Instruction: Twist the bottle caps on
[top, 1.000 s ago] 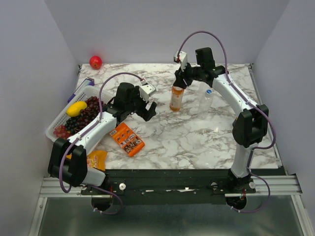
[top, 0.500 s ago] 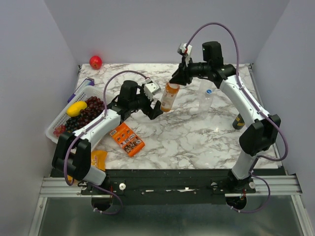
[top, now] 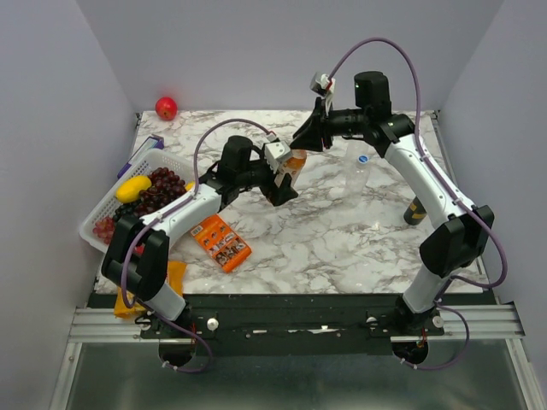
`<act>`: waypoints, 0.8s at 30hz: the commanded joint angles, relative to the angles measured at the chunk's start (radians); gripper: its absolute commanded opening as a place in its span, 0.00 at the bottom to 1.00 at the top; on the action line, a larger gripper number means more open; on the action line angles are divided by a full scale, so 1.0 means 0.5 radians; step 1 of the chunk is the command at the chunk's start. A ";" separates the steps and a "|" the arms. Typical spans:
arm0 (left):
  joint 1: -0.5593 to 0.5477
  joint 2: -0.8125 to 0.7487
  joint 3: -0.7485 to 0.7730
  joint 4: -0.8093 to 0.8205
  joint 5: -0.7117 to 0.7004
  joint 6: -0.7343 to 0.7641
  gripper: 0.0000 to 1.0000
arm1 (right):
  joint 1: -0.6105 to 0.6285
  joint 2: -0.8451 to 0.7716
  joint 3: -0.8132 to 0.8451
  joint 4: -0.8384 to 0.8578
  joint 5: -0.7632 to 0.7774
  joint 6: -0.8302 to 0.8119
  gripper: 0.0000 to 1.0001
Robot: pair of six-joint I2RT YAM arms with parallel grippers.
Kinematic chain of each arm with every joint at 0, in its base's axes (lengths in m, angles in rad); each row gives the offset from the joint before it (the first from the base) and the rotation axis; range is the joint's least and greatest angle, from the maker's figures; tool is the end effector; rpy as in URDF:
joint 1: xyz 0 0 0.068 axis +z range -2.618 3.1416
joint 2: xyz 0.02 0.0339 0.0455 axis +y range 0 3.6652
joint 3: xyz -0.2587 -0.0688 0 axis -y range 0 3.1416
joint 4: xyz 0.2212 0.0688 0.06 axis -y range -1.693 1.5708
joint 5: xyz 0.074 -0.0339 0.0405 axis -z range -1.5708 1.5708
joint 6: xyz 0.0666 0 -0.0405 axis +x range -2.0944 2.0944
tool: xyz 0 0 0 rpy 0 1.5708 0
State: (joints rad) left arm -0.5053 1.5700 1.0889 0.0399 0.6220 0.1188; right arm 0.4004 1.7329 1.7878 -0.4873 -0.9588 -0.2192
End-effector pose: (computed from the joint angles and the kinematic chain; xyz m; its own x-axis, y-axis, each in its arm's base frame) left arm 0.2958 -0.2080 0.2683 -0.2698 0.2593 -0.9274 0.8927 0.4284 -0.1399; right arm 0.3299 0.1988 0.3938 -0.1792 -0.2115 -0.9608 -0.9705 0.1981 0.1374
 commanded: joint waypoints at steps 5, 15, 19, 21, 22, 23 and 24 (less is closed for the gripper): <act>-0.085 -0.004 0.043 -0.070 0.216 0.084 0.95 | 0.018 -0.100 -0.075 0.054 -0.135 0.058 0.13; -0.069 -0.103 -0.052 -0.135 0.278 0.143 0.80 | 0.021 -0.112 -0.063 0.030 -0.125 0.046 0.15; -0.066 -0.115 -0.064 -0.089 0.305 0.075 0.69 | 0.043 -0.119 -0.093 0.030 -0.156 0.076 0.25; -0.057 -0.139 -0.064 -0.089 0.318 0.069 0.63 | 0.043 -0.140 -0.081 0.018 -0.163 0.079 0.38; -0.048 -0.152 -0.067 -0.089 0.321 0.066 0.60 | 0.043 -0.155 -0.054 0.014 -0.120 0.073 0.49; -0.036 -0.173 -0.088 -0.089 0.321 0.057 0.56 | 0.043 -0.168 -0.026 0.014 -0.077 0.064 0.53; 0.010 -0.219 -0.104 -0.092 0.324 0.051 0.53 | 0.040 -0.180 0.004 0.011 0.018 0.052 0.55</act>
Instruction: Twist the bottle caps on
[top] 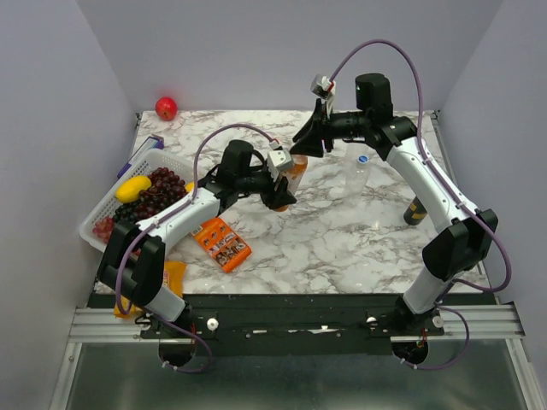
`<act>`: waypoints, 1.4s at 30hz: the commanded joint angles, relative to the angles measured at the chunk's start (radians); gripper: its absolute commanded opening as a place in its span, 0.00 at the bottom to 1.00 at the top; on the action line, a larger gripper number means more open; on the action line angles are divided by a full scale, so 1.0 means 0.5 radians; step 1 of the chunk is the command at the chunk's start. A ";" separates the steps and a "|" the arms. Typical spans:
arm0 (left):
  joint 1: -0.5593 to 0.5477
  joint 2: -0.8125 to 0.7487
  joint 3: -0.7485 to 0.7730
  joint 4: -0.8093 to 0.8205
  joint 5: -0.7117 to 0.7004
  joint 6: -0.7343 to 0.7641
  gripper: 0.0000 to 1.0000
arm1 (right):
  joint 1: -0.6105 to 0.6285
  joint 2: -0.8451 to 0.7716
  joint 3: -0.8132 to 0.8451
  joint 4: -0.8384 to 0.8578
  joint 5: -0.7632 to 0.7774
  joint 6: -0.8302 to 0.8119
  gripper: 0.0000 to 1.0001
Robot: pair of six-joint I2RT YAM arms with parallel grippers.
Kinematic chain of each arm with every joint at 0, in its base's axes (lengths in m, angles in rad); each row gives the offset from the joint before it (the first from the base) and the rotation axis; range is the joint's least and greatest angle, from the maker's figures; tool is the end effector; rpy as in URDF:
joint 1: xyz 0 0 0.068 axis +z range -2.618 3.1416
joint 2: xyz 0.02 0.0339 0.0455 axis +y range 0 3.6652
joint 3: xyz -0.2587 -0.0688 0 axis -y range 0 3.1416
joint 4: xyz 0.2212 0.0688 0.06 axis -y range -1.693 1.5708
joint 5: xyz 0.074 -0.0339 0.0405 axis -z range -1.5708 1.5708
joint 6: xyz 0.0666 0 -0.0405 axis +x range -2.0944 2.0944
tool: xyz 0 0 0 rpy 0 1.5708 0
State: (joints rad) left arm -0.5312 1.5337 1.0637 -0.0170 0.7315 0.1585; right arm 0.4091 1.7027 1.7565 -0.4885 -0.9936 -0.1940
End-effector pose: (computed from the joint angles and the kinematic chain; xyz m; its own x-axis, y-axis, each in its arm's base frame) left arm 0.2741 -0.2126 0.2675 -0.2586 0.2882 -0.9220 0.9385 0.3009 -0.1692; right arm 0.3189 0.1991 0.3953 -0.2029 -0.2026 -0.9580 -0.9717 0.1623 0.1714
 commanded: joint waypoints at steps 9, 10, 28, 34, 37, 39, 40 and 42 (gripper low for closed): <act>0.681 -0.649 -0.418 0.188 0.004 -0.501 0.18 | 0.047 0.012 0.172 -0.004 0.639 -0.102 0.61; 0.740 -0.698 -0.434 0.169 -0.039 -0.465 0.17 | 0.062 0.061 0.163 -0.087 0.683 -0.237 0.61; 1.274 -1.236 -0.630 -0.067 -0.171 -0.612 0.00 | 0.409 1.043 0.377 -0.407 1.220 -1.207 0.67; 1.289 -1.239 -0.658 -0.101 -0.156 -0.569 0.00 | 0.455 1.166 0.445 -0.471 1.187 -1.256 0.70; 1.292 -1.214 -0.652 -0.083 -0.147 -0.575 0.00 | 0.482 1.187 0.445 -0.486 1.165 -1.281 0.71; 1.293 -1.193 -0.643 -0.083 -0.144 -0.578 0.00 | 0.504 1.200 0.439 -0.490 1.156 -1.290 0.72; 1.293 -1.190 -0.637 -0.080 -0.144 -0.572 0.00 | 0.510 1.218 0.442 -0.496 1.159 -1.296 0.72; 1.296 -1.178 -0.621 -0.089 -0.141 -0.569 0.00 | 0.525 1.233 0.445 -0.493 1.174 -1.299 0.72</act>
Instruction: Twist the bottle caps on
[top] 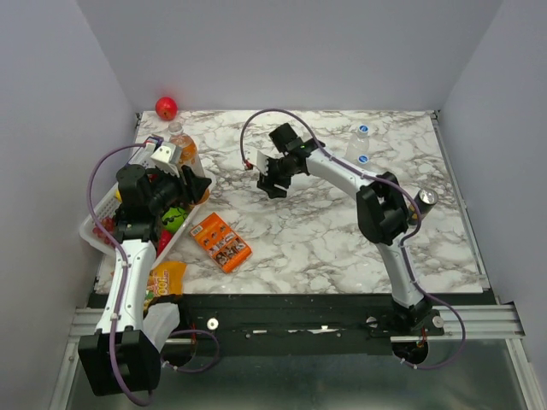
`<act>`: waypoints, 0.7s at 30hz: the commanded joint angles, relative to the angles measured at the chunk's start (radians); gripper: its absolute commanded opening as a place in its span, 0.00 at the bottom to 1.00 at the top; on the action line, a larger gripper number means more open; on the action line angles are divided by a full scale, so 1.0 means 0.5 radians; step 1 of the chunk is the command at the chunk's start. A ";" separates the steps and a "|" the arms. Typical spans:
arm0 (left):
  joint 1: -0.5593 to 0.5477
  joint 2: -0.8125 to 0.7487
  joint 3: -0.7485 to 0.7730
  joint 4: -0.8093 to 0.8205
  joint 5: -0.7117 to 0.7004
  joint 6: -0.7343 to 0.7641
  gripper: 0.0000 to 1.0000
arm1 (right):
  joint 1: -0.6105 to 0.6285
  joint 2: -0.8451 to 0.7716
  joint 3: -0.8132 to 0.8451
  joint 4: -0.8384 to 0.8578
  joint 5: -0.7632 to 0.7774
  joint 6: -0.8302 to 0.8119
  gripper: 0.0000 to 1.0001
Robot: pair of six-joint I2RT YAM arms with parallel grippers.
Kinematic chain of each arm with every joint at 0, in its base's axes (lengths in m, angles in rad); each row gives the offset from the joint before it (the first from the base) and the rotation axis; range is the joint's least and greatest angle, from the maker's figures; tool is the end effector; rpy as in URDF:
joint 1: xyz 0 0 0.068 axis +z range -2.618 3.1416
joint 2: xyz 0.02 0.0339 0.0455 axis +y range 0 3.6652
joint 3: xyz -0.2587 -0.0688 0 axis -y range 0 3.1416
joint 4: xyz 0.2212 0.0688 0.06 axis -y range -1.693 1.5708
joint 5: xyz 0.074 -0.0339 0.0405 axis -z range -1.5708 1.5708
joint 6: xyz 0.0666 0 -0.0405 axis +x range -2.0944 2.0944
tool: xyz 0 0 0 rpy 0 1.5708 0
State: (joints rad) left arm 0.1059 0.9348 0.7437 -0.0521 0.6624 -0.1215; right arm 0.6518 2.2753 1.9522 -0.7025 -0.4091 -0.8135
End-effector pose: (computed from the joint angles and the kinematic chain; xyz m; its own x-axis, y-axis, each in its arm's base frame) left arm 0.2208 -0.0177 0.3080 -0.2995 -0.1279 -0.9455 0.4774 0.8379 -0.2646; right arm 0.3706 0.3161 0.1818 0.0567 -0.7954 -0.6034 -0.9890 0.0382 -0.1432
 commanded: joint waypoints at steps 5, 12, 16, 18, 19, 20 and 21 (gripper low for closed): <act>0.021 0.036 0.022 -0.025 0.004 0.004 0.00 | 0.043 0.152 0.078 -0.043 0.100 -0.036 0.72; 0.025 0.057 0.007 0.006 0.013 -0.009 0.00 | 0.046 0.198 0.093 -0.049 0.140 -0.042 0.70; 0.025 0.069 0.007 0.012 0.016 -0.009 0.00 | 0.043 0.223 0.108 -0.046 0.159 -0.048 0.66; 0.025 0.078 0.004 0.015 0.019 -0.009 0.00 | 0.043 0.232 0.118 -0.046 0.156 -0.048 0.64; 0.025 0.076 0.004 0.018 0.022 -0.009 0.00 | 0.046 0.241 0.121 -0.046 0.153 -0.048 0.63; 0.025 0.079 0.007 0.015 0.025 -0.009 0.00 | 0.046 0.242 0.127 -0.046 0.149 -0.045 0.63; 0.025 0.085 0.001 0.018 0.025 -0.006 0.00 | 0.046 0.245 0.127 -0.043 0.146 -0.045 0.63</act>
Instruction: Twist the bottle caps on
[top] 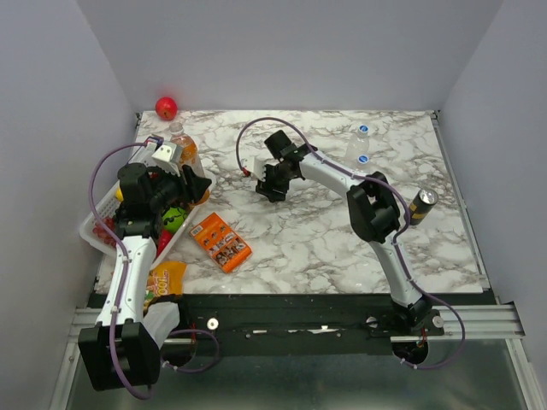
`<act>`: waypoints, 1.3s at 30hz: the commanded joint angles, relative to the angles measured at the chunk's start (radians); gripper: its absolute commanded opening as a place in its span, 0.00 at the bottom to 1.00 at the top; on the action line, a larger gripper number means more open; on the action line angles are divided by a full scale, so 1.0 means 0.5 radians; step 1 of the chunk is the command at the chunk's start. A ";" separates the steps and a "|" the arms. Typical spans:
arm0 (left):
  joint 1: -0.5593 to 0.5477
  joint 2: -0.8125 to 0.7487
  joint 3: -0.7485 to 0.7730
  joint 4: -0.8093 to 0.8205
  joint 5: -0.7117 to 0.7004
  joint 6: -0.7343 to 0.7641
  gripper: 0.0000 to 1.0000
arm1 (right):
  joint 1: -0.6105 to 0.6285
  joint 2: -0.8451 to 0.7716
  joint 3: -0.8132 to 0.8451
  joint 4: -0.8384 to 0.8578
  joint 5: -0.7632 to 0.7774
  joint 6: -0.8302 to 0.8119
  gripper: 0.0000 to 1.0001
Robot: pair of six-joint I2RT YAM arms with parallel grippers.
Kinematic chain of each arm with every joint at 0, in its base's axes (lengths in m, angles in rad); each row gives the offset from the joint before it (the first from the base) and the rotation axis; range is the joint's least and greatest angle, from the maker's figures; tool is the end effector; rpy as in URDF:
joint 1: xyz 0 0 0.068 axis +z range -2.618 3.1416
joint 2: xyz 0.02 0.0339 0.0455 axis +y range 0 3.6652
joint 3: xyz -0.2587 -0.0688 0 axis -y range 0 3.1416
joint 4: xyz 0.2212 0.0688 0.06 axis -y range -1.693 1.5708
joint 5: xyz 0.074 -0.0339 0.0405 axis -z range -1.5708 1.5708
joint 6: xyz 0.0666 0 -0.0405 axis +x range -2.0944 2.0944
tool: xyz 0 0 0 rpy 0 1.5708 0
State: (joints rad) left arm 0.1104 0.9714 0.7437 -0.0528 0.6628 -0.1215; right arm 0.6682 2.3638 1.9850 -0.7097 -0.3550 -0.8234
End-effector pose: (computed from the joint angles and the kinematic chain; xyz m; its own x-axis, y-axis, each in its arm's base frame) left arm 0.2278 -0.0160 0.3006 -0.3338 -0.1331 -0.9332 0.4638 0.8387 -0.2856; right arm 0.3744 0.3251 0.1481 0.0462 -0.8397 -0.5411 -0.9910 0.0298 -0.1309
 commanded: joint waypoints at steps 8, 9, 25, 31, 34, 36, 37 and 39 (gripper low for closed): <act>0.012 0.033 -0.009 0.029 0.092 0.007 0.00 | 0.017 0.058 0.046 -0.029 -0.014 -0.031 0.47; 0.015 0.036 -0.018 0.035 0.119 0.040 0.00 | 0.017 0.025 0.009 -0.019 -0.026 -0.031 0.45; -0.812 0.171 -0.291 0.096 0.392 0.813 0.00 | -0.029 -1.349 -0.653 -0.448 -0.278 0.018 0.34; -1.037 0.315 -0.392 0.308 0.353 1.074 0.00 | -0.023 -1.758 -0.635 -0.868 -0.529 -0.200 0.34; -1.147 0.364 -0.417 0.428 0.319 1.044 0.00 | 0.029 -1.810 -0.577 -0.958 -0.533 -0.295 0.35; -1.215 0.370 -0.438 0.516 0.316 1.028 0.00 | 0.075 -1.813 -0.552 -0.958 -0.508 -0.295 0.35; -1.242 0.376 -0.441 0.526 0.307 1.041 0.00 | 0.087 -1.804 -0.534 -0.949 -0.502 -0.286 0.35; -1.307 0.386 -0.447 0.547 0.294 1.053 0.00 | 0.121 -1.786 -0.488 -0.940 -0.502 -0.268 0.35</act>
State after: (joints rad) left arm -0.4908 1.1587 0.5282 0.1169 0.8082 0.3676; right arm 0.6991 1.4490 1.6936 -1.1160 -0.5770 -0.9363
